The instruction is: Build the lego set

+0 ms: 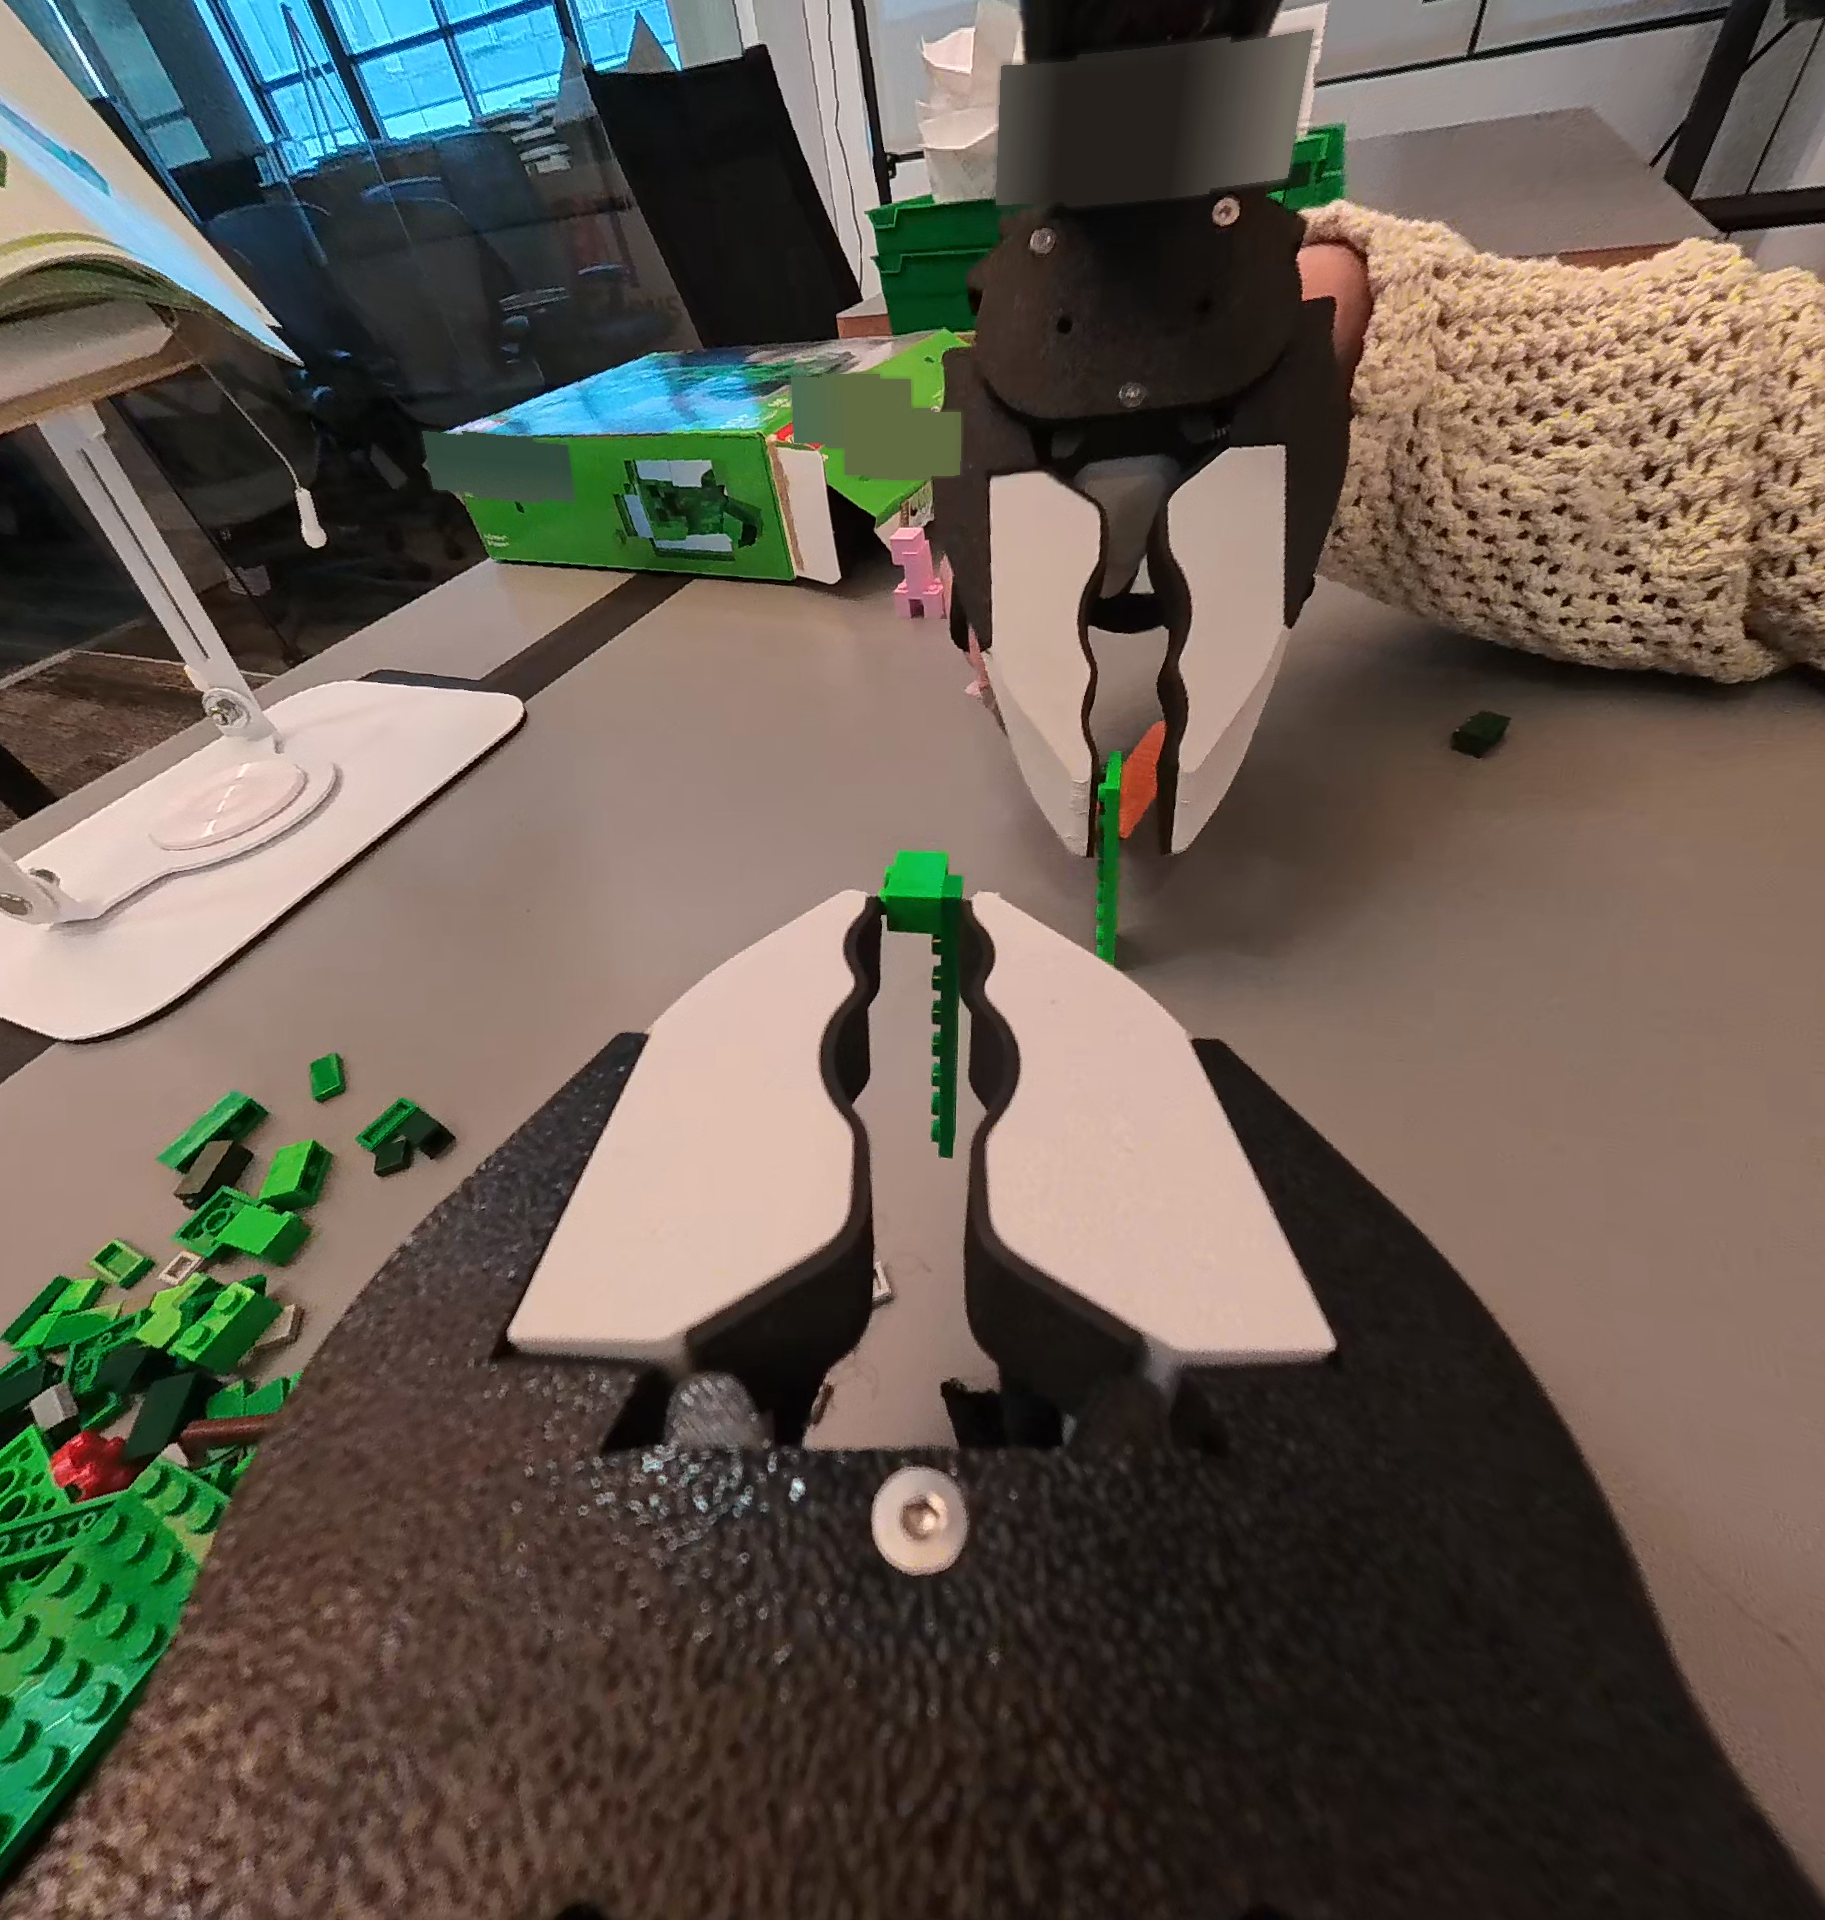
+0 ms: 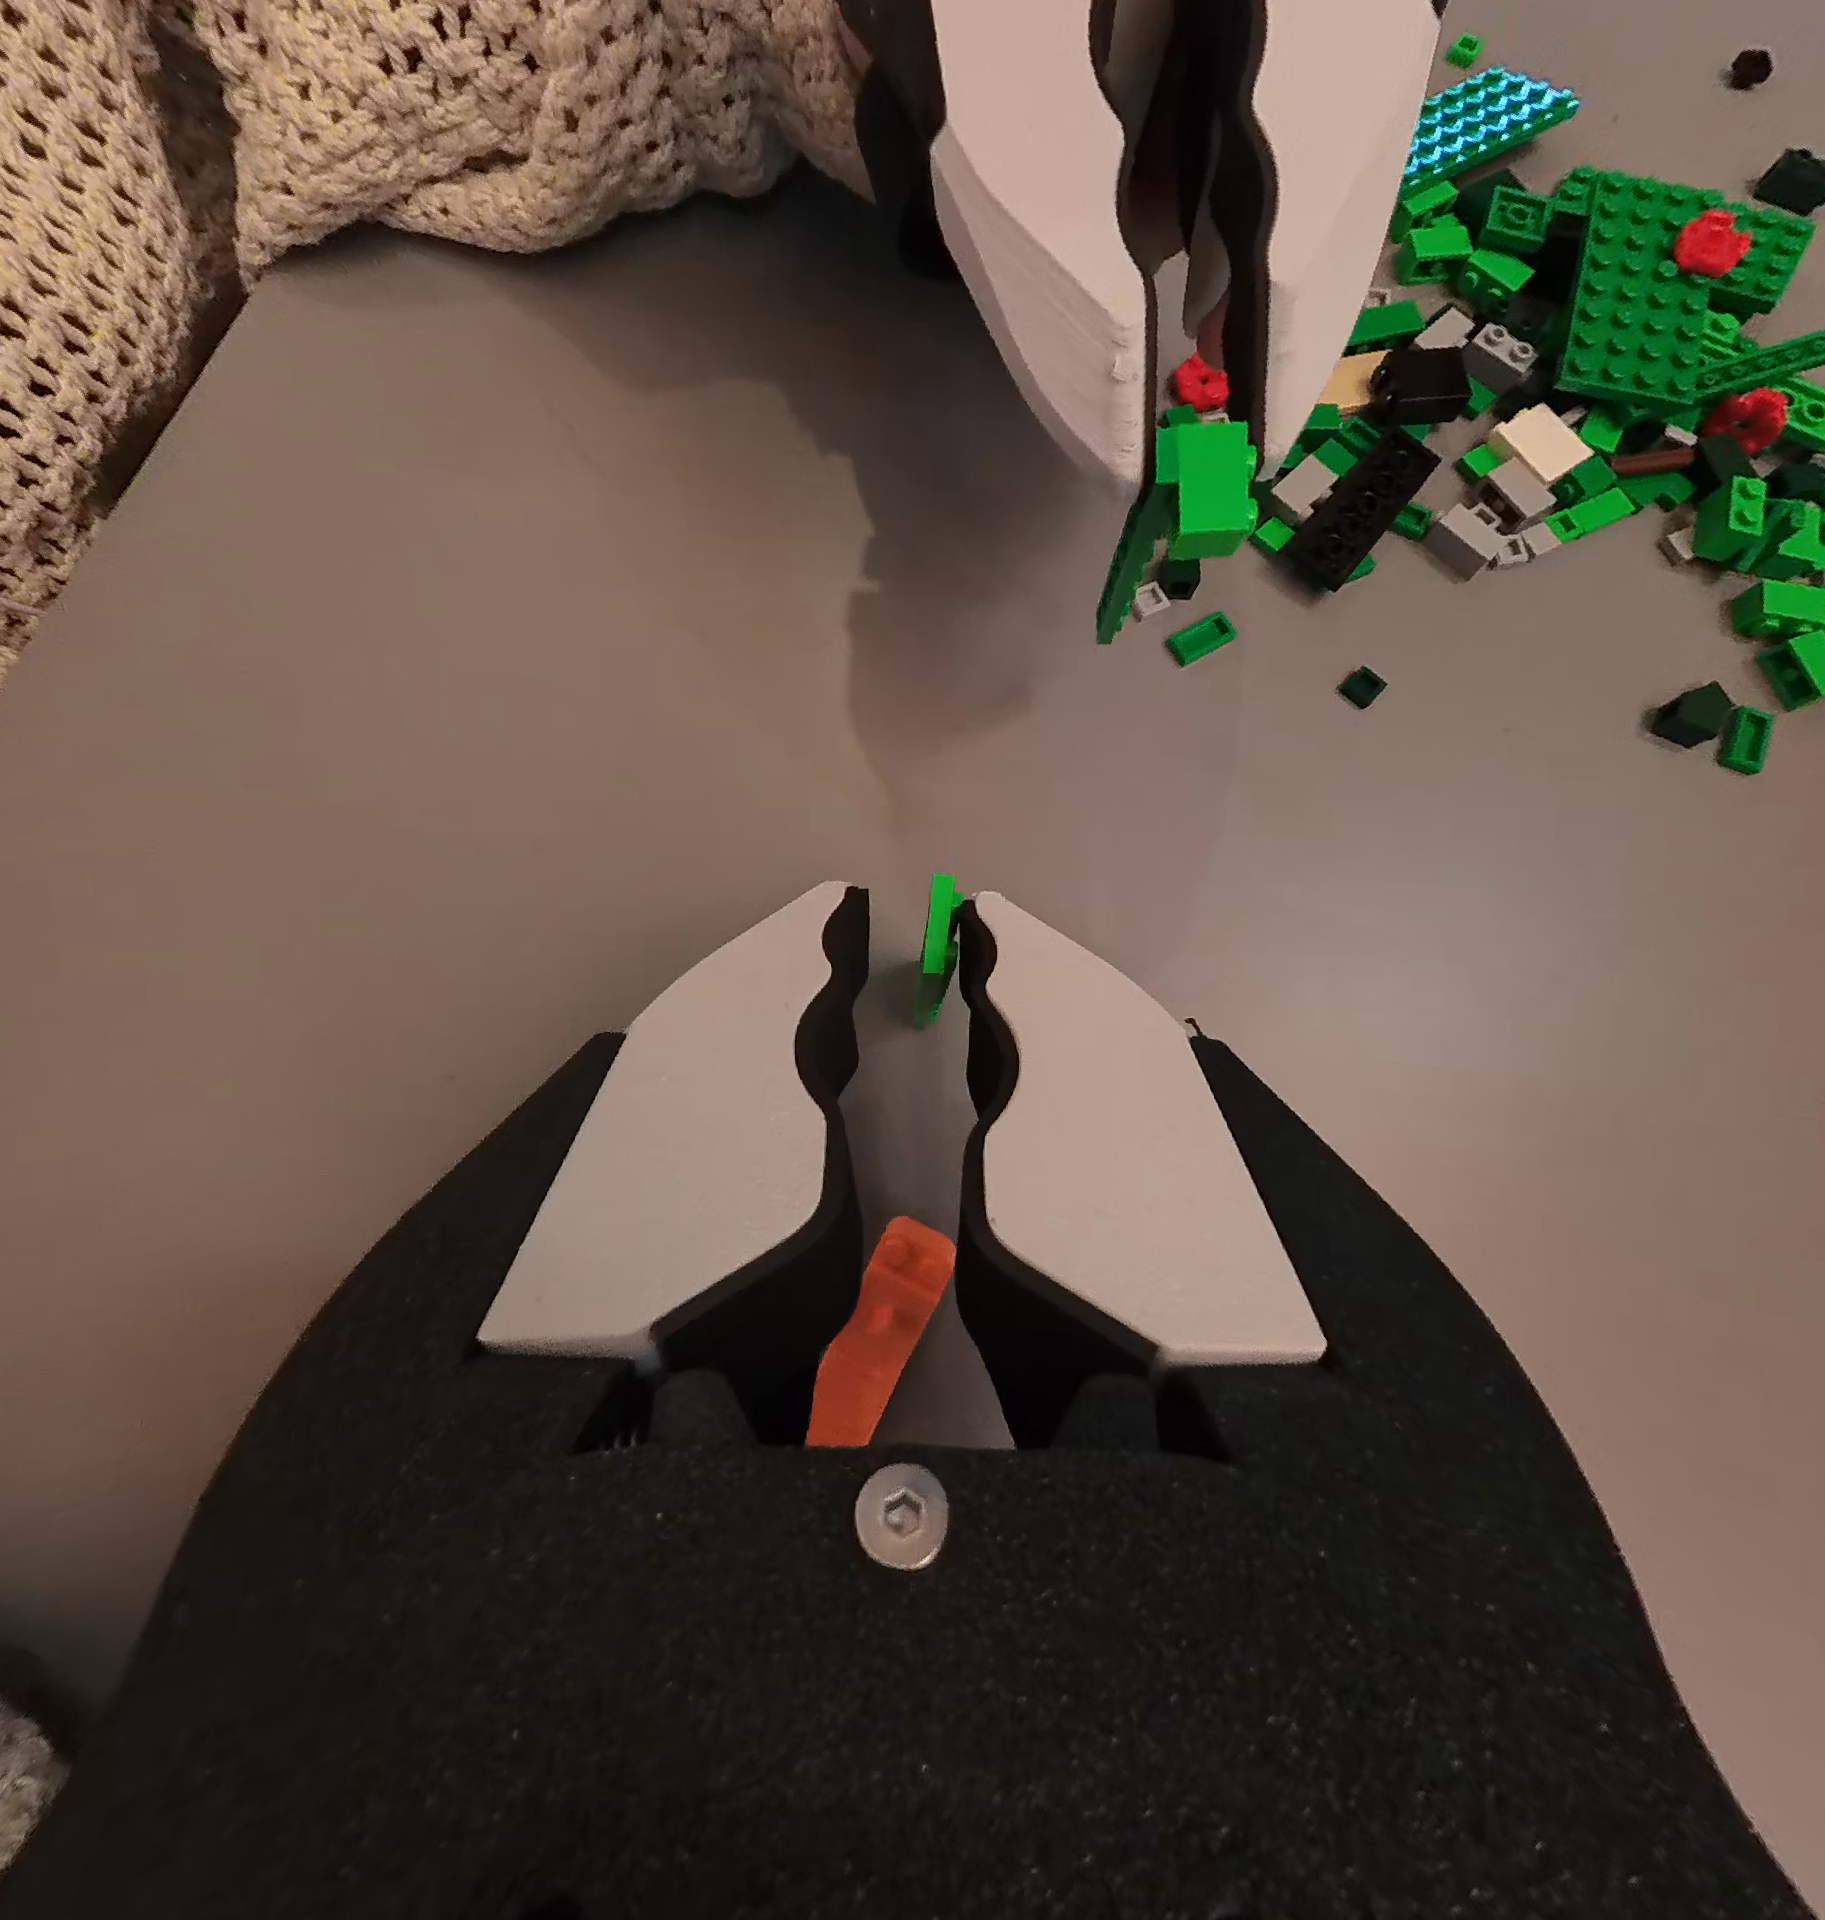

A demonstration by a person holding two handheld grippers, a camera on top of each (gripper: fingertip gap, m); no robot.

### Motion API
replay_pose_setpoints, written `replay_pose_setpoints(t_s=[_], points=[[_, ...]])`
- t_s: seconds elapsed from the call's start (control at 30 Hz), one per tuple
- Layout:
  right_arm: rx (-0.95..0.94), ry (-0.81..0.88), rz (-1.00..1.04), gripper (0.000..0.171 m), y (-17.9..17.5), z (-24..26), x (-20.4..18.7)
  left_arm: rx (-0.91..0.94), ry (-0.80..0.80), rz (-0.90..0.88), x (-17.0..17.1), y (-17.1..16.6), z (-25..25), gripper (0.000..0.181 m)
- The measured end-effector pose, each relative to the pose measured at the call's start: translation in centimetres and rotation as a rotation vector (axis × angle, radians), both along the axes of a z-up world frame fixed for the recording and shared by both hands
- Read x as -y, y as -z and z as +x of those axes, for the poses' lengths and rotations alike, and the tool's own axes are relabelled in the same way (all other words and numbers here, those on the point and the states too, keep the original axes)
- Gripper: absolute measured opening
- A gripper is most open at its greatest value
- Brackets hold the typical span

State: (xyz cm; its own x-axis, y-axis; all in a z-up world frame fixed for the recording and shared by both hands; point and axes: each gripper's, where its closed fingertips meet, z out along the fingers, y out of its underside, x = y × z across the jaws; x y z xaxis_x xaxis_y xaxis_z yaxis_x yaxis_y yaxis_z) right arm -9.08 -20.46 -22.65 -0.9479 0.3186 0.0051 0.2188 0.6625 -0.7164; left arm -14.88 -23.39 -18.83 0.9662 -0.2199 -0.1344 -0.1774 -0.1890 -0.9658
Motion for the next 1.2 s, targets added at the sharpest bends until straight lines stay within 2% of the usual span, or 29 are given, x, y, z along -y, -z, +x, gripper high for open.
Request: replay_pose_setpoints(t_s=[1.2], points=[[-0.050,-0.030,0.039,0.014,-0.16,0.20,-0.52,0.004,0.021,-0.015,-0.07,0.31,0.48,0.013]])
